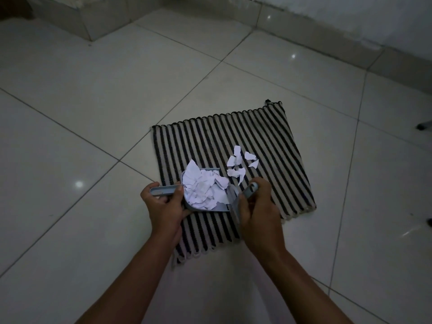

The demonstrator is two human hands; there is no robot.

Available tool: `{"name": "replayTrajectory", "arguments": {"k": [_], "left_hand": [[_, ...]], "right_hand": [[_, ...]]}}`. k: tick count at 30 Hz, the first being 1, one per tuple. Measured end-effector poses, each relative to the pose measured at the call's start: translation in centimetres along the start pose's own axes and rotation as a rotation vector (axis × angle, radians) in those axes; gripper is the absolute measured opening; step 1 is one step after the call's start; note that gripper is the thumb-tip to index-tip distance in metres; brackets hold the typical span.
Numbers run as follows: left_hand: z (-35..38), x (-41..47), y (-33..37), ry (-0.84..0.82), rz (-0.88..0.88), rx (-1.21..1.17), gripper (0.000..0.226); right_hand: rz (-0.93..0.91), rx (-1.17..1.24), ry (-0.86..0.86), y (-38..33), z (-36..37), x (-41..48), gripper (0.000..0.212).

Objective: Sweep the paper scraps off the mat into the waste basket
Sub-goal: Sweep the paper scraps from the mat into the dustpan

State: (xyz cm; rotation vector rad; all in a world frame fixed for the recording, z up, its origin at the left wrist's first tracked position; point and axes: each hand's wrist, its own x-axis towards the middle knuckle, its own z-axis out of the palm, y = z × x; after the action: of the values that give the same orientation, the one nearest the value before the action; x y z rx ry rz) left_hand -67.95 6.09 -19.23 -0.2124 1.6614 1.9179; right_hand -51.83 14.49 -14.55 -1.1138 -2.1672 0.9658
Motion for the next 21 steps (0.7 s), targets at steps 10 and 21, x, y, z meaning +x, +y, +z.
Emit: {"name": "replayTrajectory", "arguments": {"k": [10,21], "left_hand": [[0.4,1.0,0.5,0.008,-0.002,-0.022,0.051],[1.0,1.4,0.3,-0.010,-0.014,-0.007,0.050]], "right_hand": [[0.037,-0.043,0.116,1.1,-3.0,6.6,0.029],[-0.035,0.004,-0.067,-0.2,-1.5,5.6,0.033]]}}
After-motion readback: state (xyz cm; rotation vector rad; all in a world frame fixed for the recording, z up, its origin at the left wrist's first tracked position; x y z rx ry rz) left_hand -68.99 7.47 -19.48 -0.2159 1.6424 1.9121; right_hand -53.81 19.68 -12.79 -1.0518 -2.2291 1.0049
